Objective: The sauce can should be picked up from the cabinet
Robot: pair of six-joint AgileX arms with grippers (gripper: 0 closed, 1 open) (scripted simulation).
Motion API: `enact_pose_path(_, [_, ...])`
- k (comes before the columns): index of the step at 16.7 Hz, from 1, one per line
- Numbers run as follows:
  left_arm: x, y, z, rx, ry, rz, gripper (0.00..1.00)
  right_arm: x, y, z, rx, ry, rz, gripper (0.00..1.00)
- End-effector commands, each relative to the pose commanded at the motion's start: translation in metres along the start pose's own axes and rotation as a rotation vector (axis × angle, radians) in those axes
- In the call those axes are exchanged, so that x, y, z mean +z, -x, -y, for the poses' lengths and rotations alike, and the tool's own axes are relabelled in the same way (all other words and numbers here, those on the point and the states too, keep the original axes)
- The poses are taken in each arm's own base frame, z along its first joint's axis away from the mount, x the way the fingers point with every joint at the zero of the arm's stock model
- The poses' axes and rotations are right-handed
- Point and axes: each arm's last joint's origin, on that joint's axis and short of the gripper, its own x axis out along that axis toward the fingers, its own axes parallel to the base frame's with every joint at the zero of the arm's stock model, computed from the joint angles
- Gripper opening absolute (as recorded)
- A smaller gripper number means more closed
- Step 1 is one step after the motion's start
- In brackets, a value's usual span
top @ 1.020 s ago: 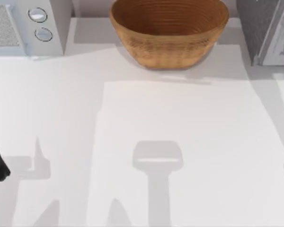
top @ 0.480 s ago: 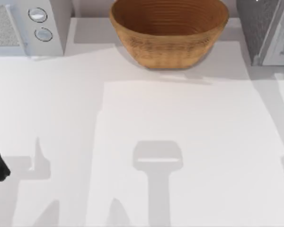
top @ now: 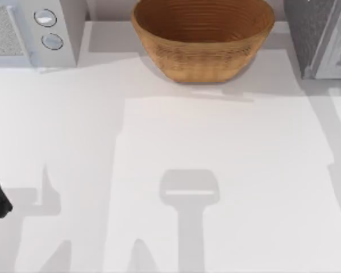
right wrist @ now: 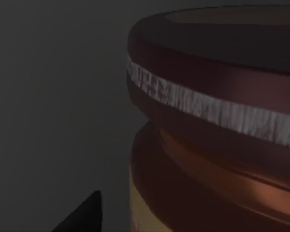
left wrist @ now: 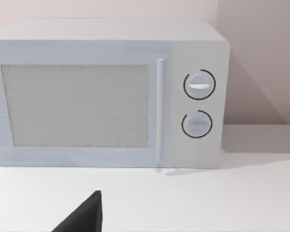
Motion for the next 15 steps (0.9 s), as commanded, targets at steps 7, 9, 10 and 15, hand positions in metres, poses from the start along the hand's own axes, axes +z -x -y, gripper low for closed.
enact_pose_path(7, [0.0, 0.0, 0.0, 0.0, 0.0, 0.0, 1.0, -0.0005, -0.0036, 0.0002, 0.0, 0.0, 0.0, 0.85])
enact_pose_path(9, [0.0, 0.0, 0.0, 0.0, 0.0, 0.0, 1.0, -0.0005, -0.0036, 0.0002, 0.0, 0.0, 0.0, 0.7])
enact_pose_path(10, [0.0, 0.0, 0.0, 0.0, 0.0, 0.0, 1.0, -0.0005, -0.0036, 0.0002, 0.0, 0.0, 0.0, 0.62])
enact_pose_path(15, [0.0, 0.0, 0.0, 0.0, 0.0, 0.0, 1.0, -0.0005, -0.0036, 0.0002, 0.0, 0.0, 0.0, 0.25])
